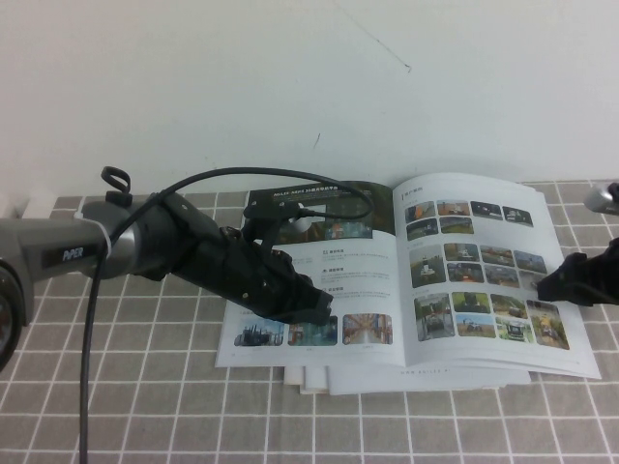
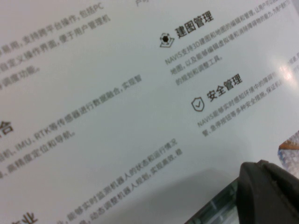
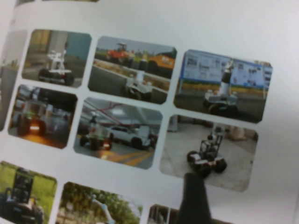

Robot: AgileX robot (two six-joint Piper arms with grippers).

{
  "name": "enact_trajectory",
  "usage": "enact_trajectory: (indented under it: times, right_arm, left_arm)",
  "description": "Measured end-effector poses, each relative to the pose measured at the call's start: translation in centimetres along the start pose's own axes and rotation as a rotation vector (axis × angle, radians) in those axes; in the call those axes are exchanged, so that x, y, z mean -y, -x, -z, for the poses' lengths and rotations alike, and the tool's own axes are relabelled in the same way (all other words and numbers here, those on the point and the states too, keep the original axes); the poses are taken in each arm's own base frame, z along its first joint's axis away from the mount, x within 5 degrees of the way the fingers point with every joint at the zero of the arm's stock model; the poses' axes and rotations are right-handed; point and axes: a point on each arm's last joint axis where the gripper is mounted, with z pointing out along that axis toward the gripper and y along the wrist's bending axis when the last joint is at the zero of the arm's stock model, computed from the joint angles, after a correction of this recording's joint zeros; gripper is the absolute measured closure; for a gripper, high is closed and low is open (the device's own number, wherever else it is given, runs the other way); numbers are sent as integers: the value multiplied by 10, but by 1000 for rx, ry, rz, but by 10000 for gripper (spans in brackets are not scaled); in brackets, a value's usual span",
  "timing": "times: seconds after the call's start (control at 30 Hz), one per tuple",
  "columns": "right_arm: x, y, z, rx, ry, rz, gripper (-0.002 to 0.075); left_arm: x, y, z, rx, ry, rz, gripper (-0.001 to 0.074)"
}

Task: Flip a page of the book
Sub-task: Open the closed book

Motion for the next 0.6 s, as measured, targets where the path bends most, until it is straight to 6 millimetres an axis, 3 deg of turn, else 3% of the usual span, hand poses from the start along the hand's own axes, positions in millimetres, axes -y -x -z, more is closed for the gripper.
enact_trajectory:
  times: [0.6]
  right_arm:
    - [0,-1,-9,30,88,5,243]
  left_arm:
    - [0,0,0,-2,0,3,738]
